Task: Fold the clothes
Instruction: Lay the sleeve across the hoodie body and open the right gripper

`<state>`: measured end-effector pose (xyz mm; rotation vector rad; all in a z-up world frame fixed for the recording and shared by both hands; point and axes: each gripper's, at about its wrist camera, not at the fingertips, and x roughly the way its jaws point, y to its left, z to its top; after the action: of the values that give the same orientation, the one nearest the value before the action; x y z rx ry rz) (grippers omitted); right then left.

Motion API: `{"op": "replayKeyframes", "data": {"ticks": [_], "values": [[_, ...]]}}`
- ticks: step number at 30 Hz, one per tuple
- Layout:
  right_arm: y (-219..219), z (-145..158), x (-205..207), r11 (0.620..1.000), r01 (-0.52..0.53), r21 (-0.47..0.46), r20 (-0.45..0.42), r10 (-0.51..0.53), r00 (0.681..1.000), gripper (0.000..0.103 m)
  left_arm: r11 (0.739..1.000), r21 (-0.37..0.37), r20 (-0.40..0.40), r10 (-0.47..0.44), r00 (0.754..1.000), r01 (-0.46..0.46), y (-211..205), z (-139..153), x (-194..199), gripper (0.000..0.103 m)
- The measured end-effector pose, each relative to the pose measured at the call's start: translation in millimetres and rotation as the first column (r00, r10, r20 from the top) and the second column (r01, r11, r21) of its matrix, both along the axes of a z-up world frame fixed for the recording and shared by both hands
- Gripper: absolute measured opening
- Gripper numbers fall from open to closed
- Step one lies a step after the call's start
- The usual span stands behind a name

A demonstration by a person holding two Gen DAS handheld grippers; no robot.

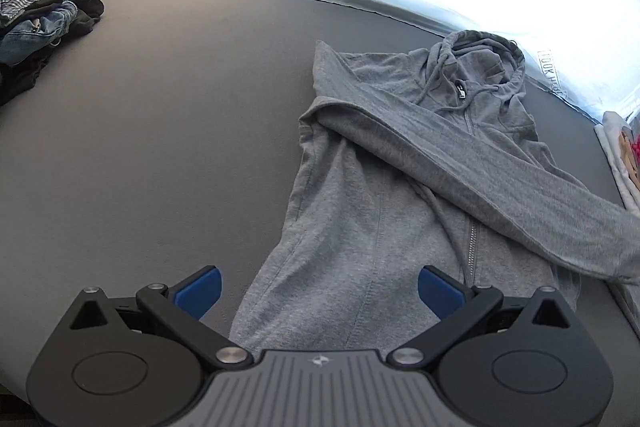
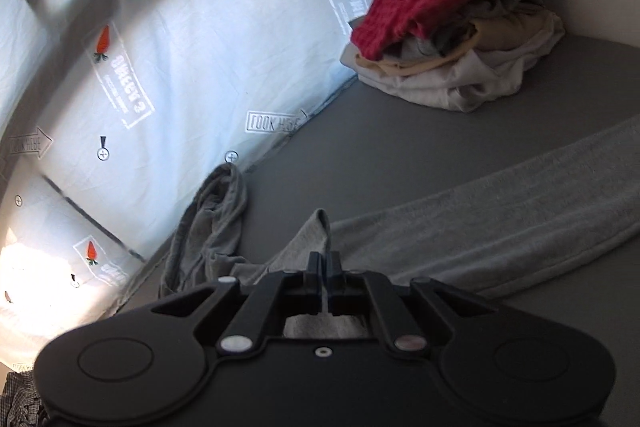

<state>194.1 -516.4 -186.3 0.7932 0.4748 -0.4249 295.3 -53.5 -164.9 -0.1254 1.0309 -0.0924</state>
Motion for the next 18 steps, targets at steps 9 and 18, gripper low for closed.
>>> {"op": "replayKeyframes", "data": {"ticks": [9,18], "values": [[-8,-41,14,0.999,0.009,0.037,-0.158,-0.003,0.987,0.044,0.996,0.033,0.011,0.08,0.997,-0.081,11,1,26,0.103],[-6,-53,43,0.999,-0.008,-0.044,-0.214,-0.002,0.977,0.067,0.992,0.122,0.019,0.029,0.999,-0.031,-1,-16,84,0.103]]}}
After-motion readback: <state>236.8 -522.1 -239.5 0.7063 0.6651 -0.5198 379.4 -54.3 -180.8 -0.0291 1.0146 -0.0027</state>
